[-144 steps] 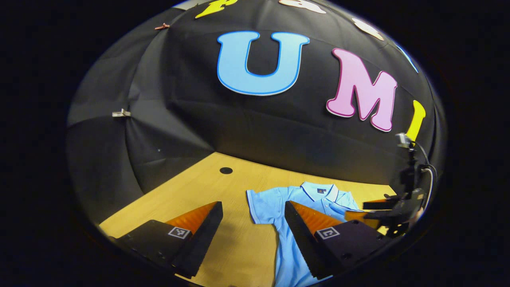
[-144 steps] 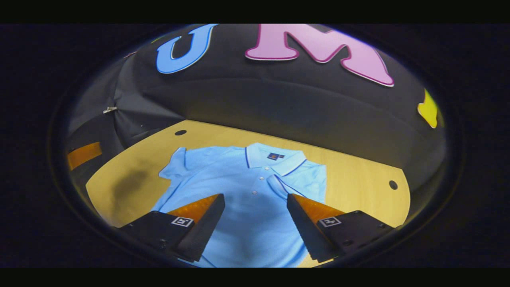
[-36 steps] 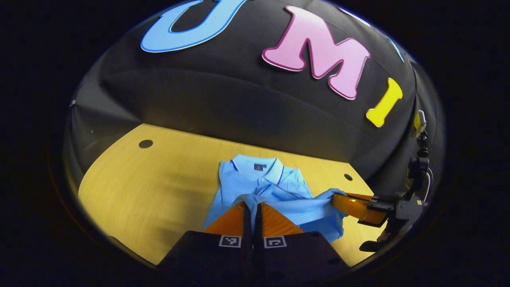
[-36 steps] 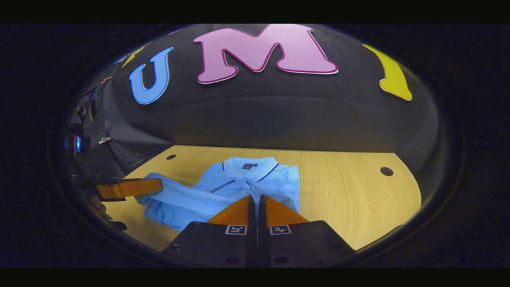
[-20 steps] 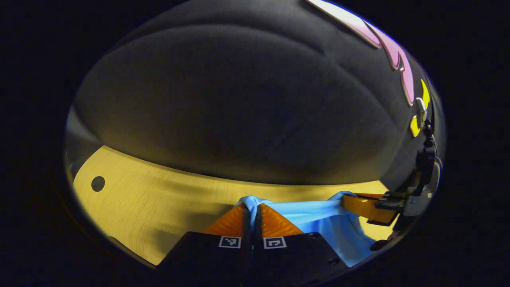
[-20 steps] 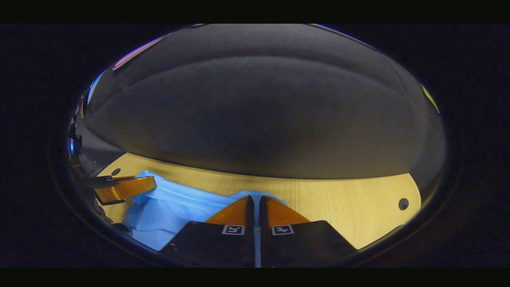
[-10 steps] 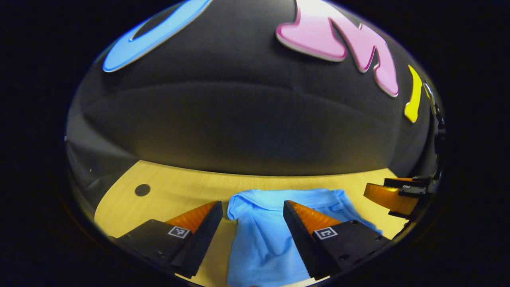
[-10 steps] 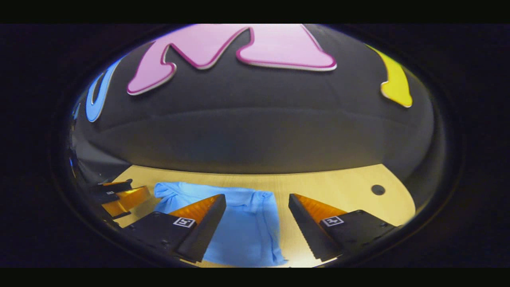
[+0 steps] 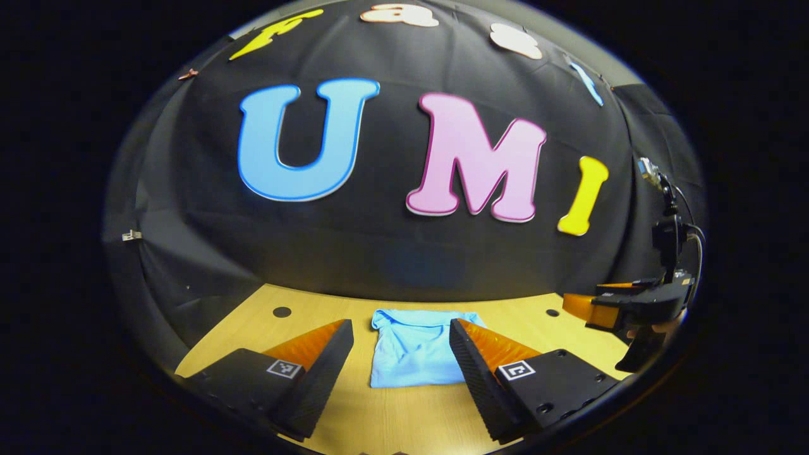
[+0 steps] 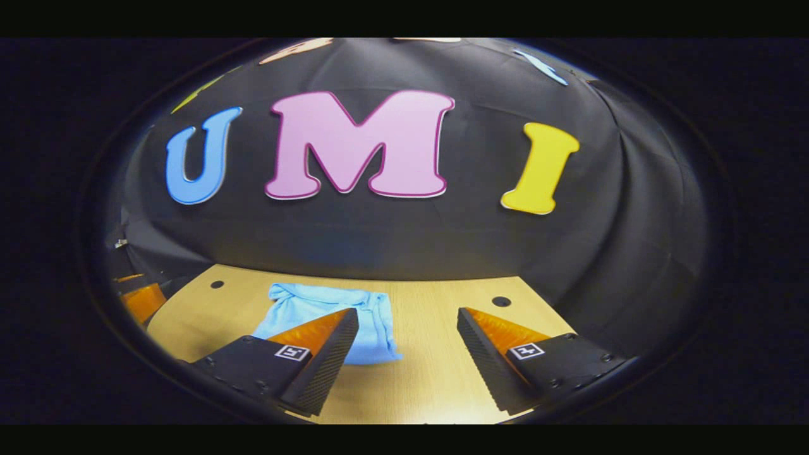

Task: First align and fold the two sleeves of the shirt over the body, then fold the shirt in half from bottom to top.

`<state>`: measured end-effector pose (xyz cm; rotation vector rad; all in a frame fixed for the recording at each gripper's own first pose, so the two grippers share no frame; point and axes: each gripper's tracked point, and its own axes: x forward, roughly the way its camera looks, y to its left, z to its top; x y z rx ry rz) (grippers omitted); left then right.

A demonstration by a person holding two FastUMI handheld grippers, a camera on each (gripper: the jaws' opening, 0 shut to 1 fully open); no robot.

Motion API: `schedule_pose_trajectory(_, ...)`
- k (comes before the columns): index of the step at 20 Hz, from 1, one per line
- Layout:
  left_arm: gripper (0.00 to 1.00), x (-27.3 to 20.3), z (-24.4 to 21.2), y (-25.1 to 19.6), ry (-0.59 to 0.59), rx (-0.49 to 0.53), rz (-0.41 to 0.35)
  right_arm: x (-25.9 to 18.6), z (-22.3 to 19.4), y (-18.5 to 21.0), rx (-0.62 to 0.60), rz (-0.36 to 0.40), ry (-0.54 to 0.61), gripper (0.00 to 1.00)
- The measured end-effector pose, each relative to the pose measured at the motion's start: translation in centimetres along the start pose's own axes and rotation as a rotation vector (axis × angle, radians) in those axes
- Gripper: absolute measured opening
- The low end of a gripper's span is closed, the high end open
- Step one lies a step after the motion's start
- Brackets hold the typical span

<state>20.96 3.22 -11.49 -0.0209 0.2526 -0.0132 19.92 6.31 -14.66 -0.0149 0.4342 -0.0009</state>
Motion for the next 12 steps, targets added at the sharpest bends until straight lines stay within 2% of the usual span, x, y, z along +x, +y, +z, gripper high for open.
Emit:
schedule_pose_trajectory(6, 0.97, -14.6, 1.9, -1.3, -0.060, 0.006, -0.041, -15.4, -2.6, 1.5, 0.001, 0.038, -0.015, 0.98)
schedule_pose_trajectory(10, 0.97, -21.7, 1.5, -1.1, -0.076, 0.027, -0.013, -23.1, -4.2, 2.9, 0.011, 0.070, -0.021, 0.97)
schedule_pose_trajectory(12, 0.96, -23.7, 0.2, -0.6, -0.048, 0.041, 0.015, -26.2, -4.6, 3.5, 0.024, 0.093, -0.024, 0.97)
